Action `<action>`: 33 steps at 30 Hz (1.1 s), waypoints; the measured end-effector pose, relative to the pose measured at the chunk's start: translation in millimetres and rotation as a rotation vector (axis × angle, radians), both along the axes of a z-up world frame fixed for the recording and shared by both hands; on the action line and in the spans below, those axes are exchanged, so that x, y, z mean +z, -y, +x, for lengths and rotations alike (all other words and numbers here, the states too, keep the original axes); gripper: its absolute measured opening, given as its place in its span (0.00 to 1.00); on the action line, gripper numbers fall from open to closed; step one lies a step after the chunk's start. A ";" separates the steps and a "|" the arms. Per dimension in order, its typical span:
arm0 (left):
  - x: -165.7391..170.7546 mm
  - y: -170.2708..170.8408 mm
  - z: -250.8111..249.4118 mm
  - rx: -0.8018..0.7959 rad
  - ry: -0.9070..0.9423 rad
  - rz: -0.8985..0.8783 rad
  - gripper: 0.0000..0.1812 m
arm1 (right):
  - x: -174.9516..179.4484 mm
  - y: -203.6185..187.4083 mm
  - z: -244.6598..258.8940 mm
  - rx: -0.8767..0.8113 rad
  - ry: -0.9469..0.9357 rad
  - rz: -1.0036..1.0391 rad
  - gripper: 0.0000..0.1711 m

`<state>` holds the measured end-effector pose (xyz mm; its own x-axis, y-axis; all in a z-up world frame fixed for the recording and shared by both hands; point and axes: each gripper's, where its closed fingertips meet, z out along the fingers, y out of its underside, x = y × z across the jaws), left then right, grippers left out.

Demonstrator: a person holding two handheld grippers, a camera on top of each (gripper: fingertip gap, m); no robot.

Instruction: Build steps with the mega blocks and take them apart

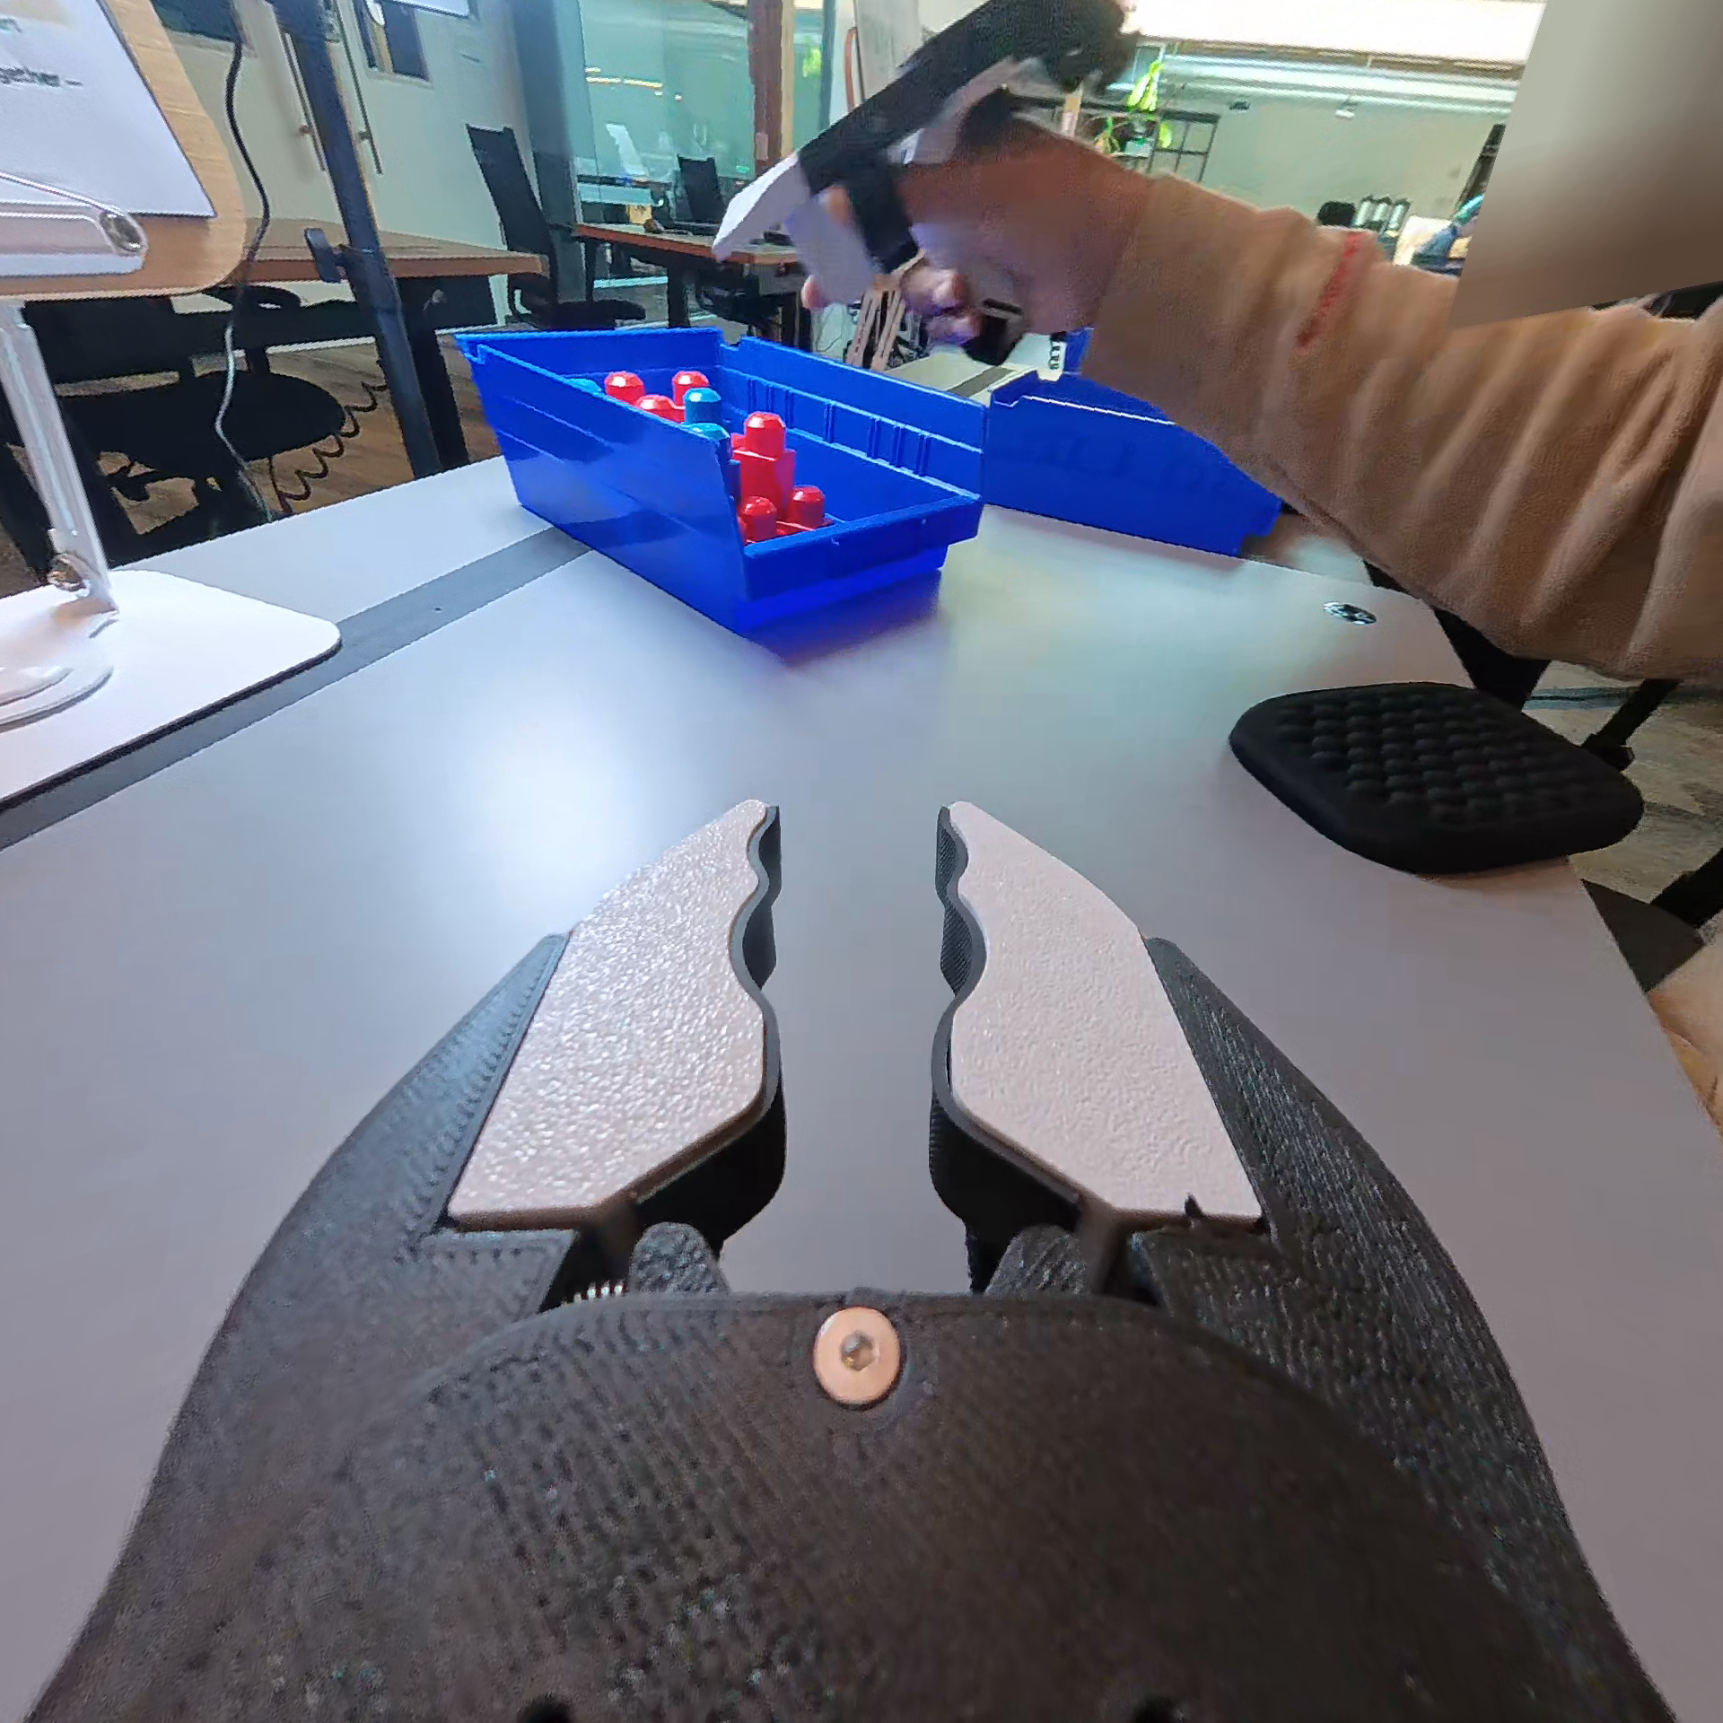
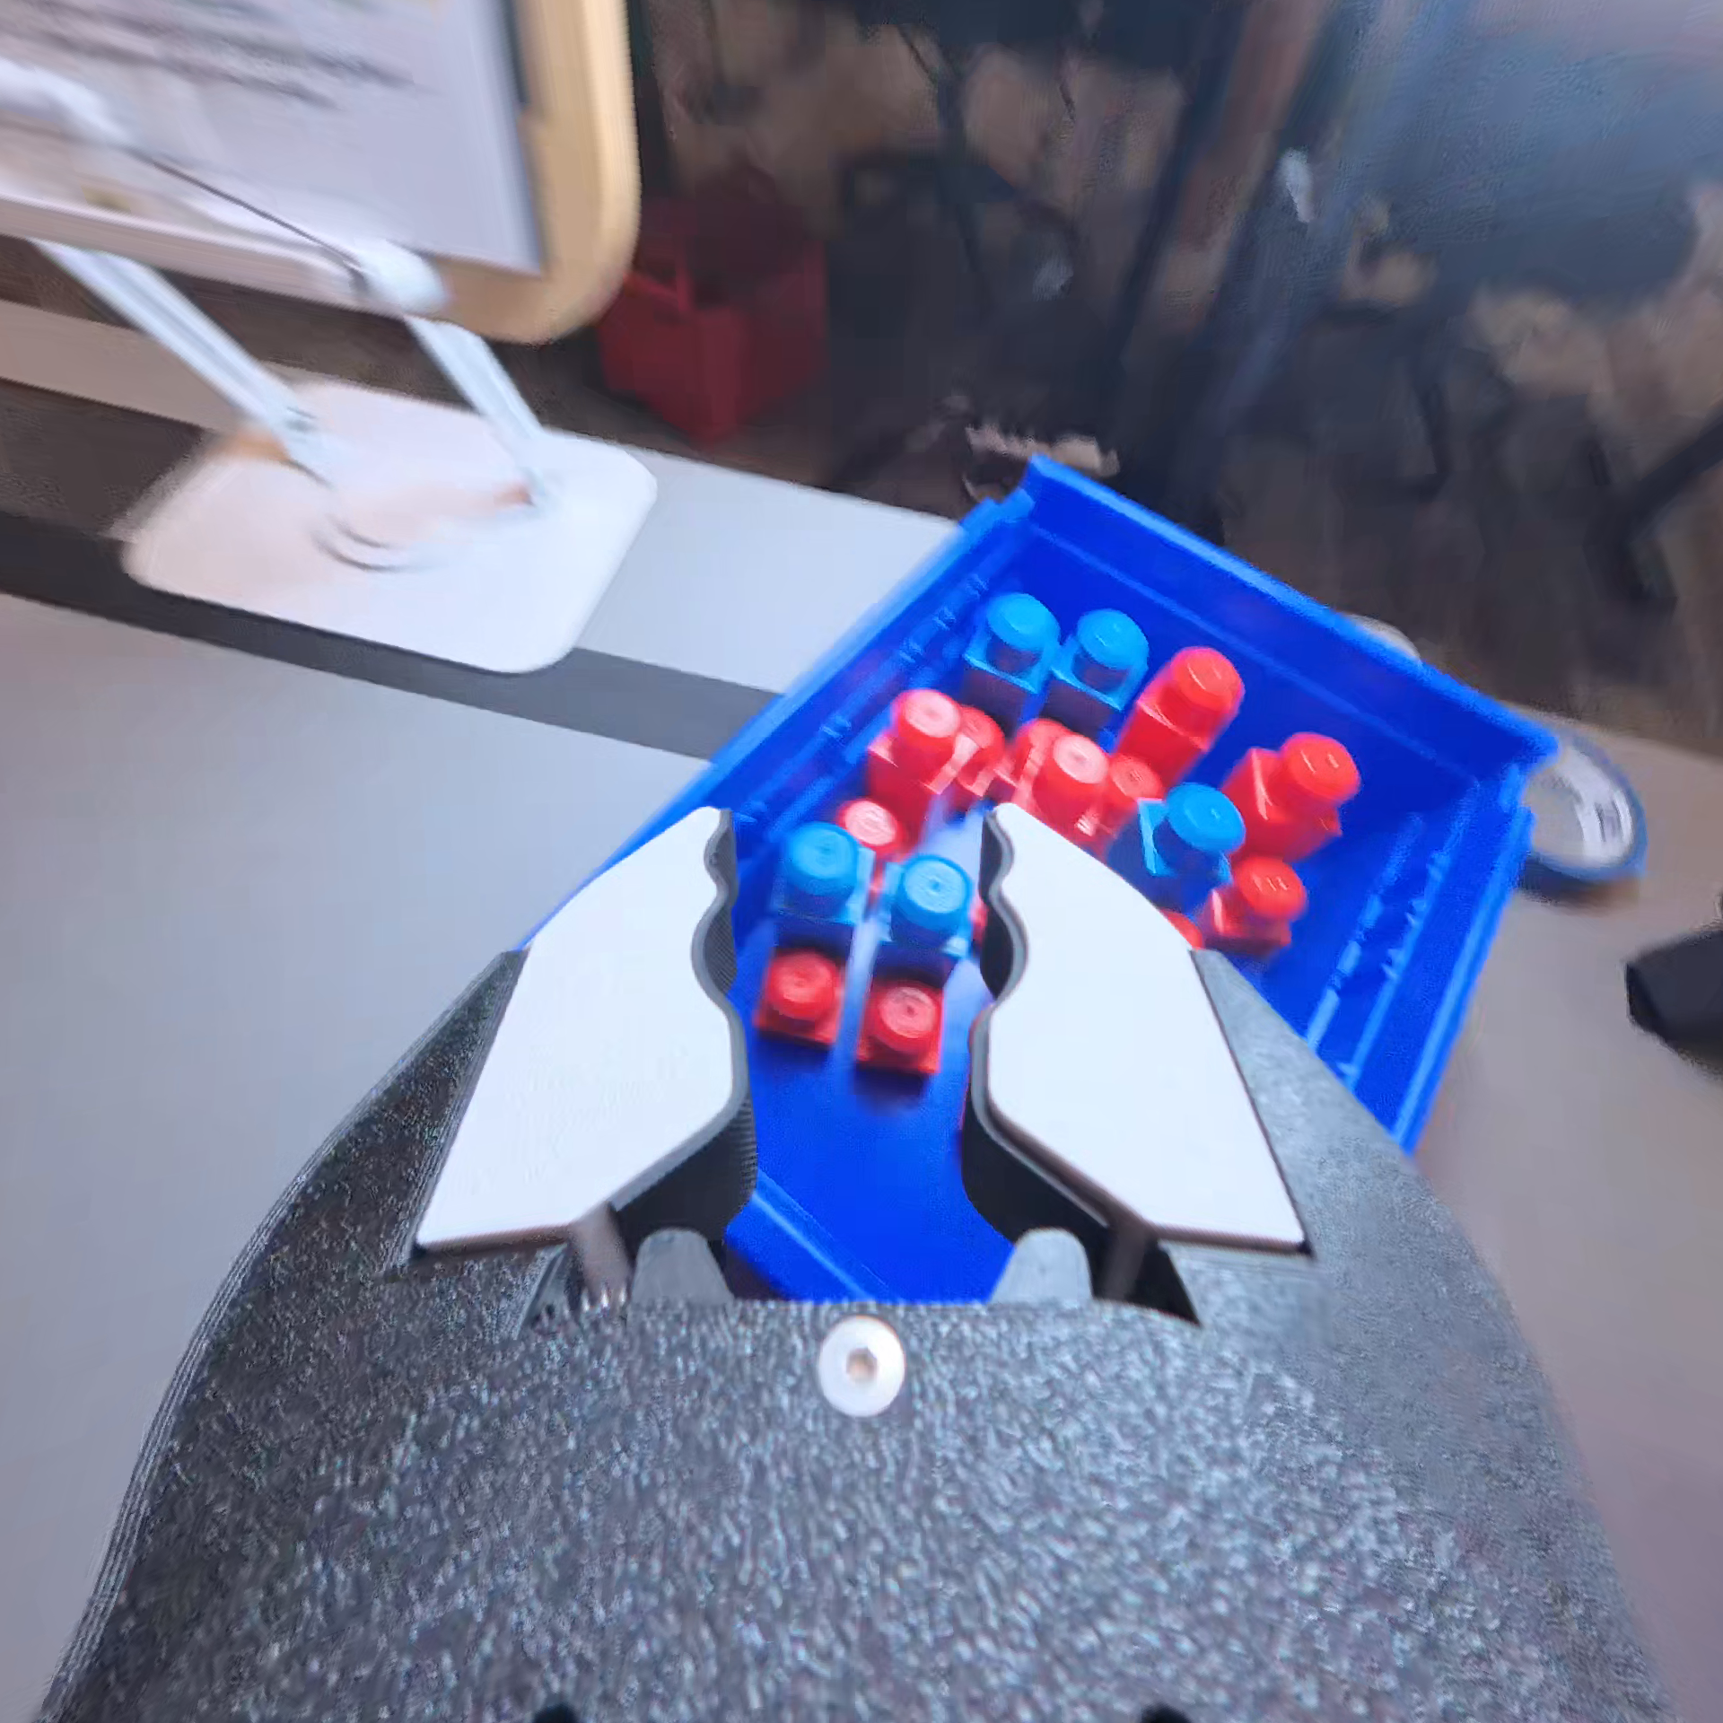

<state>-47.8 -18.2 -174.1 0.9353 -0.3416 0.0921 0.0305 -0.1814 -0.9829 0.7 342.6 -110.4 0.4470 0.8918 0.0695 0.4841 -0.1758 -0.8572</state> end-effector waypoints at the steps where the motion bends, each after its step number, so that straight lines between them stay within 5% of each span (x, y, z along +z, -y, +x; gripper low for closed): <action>1: 0.8 0.4 -3.5 0.012 -0.017 -0.002 0.18 | 13.9 25.5 -1.9 0.084 -0.074 0.048 0.29; 5: 24.6 15.7 -43.3 0.150 -0.236 -0.019 0.20 | 22.4 115.0 16.5 0.298 -0.171 0.180 0.30; 9: 40.7 78.1 -133.9 0.435 -0.393 -0.252 0.24 | 1.2 155.6 56.2 0.380 -0.134 0.269 0.30; 14: -33.1 174.1 -218.5 0.645 -0.546 -0.811 0.42 | -29.1 133.8 108.8 0.308 -0.032 0.317 0.30; 17: -70.0 198.7 -246.1 0.680 -0.781 -0.995 0.34 | -35.7 114.9 127.8 0.234 -0.062 0.238 0.30; 19: -83.6 192.6 -239.7 0.614 -0.861 -1.004 0.18 | -34.6 99.7 137.9 0.159 -0.083 0.216 0.30; 24: -82.4 134.8 -175.8 0.509 -0.907 -0.851 0.18 | -34.5 72.8 155.2 0.054 -0.099 0.210 0.30; 33: -82.6 8.8 -23.2 0.098 -1.013 -0.604 0.17 | -77.2 96.5 112.4 0.349 0.222 0.376 0.29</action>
